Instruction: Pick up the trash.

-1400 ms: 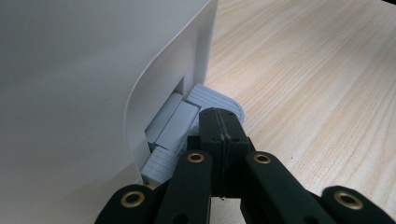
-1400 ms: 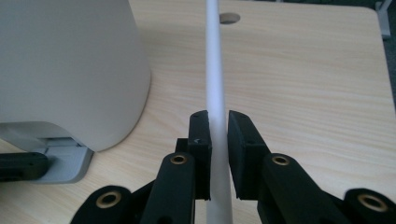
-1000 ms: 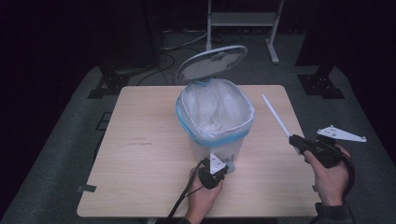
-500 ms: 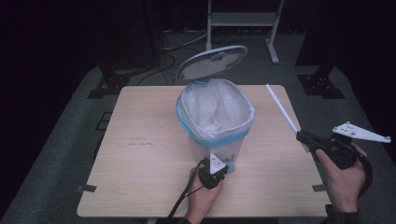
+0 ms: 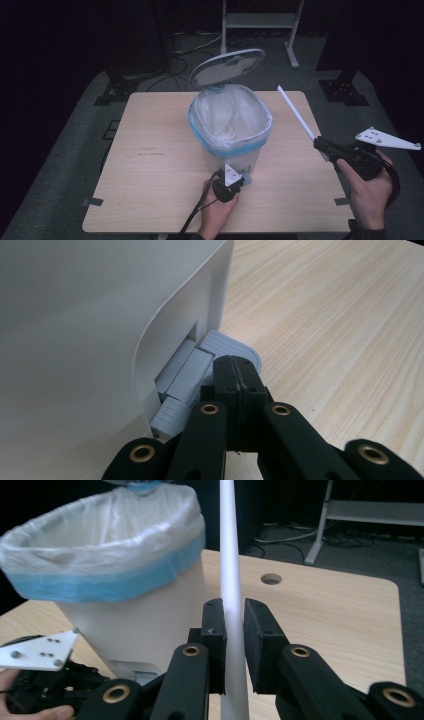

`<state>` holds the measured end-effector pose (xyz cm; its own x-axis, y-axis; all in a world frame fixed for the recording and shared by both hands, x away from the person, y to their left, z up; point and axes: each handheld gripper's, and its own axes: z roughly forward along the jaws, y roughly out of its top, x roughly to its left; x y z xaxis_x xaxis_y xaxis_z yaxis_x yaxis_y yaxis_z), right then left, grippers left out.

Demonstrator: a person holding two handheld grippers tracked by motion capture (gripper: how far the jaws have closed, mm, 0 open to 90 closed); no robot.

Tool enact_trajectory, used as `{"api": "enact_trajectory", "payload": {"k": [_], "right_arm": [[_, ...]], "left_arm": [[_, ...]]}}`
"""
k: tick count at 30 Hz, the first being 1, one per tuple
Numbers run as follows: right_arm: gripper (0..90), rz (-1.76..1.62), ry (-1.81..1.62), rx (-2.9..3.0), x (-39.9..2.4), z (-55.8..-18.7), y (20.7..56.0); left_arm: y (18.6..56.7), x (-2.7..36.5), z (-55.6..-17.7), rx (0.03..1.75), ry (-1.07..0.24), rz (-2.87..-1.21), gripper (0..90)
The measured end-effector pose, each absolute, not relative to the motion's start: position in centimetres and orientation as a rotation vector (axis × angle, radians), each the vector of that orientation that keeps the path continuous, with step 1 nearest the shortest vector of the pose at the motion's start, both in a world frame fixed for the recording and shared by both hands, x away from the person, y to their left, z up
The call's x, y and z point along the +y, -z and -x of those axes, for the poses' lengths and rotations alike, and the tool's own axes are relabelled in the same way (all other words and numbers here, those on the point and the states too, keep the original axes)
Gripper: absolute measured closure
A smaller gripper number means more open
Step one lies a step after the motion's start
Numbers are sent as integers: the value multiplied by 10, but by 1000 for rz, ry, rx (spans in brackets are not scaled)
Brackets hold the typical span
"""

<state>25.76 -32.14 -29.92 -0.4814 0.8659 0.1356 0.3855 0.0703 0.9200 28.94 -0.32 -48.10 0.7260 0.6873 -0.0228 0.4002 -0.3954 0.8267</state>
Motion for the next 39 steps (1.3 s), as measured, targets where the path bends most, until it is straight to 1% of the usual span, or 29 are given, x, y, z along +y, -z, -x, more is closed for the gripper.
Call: {"api": "enact_trajectory", "payload": {"k": [25, 39], "right_arm": [[794, -1089, -1470, 1967, -286, -260, 267], [793, -1032, -1470, 2032, -257, -274, 254]], "left_arm": [[481, -4, -290, 828, -408, -2029, 900], [481, -4, -290, 829, -407, -2029, 900]]}}
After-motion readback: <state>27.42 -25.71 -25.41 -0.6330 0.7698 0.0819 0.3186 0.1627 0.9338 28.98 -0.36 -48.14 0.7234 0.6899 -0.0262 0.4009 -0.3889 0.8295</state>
